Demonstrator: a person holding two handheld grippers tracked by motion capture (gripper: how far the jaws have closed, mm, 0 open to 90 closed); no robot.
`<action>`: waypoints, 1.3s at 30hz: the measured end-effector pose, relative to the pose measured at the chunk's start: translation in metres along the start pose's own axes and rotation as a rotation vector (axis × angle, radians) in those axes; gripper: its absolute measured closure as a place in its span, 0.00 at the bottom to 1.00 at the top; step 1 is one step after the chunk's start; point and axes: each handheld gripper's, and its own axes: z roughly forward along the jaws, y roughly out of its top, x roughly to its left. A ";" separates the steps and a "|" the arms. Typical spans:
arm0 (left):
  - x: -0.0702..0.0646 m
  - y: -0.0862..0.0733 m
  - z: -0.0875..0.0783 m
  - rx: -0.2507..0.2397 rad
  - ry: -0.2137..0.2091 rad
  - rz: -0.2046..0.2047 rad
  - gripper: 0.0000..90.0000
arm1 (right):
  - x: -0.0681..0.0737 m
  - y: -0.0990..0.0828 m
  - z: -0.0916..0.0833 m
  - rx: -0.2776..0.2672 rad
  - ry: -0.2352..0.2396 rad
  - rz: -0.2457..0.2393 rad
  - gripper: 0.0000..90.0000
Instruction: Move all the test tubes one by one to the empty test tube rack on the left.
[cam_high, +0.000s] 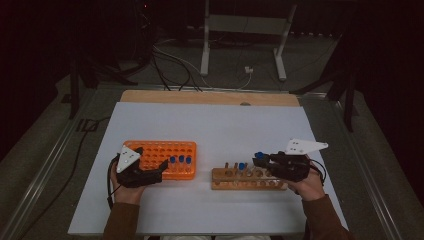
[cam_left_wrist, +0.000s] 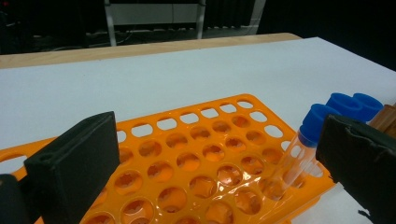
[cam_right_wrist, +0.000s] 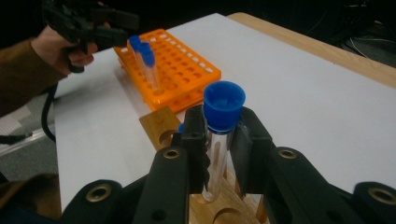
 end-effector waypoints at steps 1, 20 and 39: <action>0.000 0.000 0.000 0.000 0.000 -0.001 0.01 | 0.000 0.001 -0.001 -0.002 0.001 -0.001 0.85; -0.002 0.002 -0.001 -0.007 -0.007 -0.004 0.01 | -0.008 0.024 -0.004 -0.031 -0.050 0.009 0.85; -0.015 0.025 -0.003 -0.037 -0.059 0.015 0.01 | -0.004 0.059 0.034 -0.014 -0.064 0.022 0.85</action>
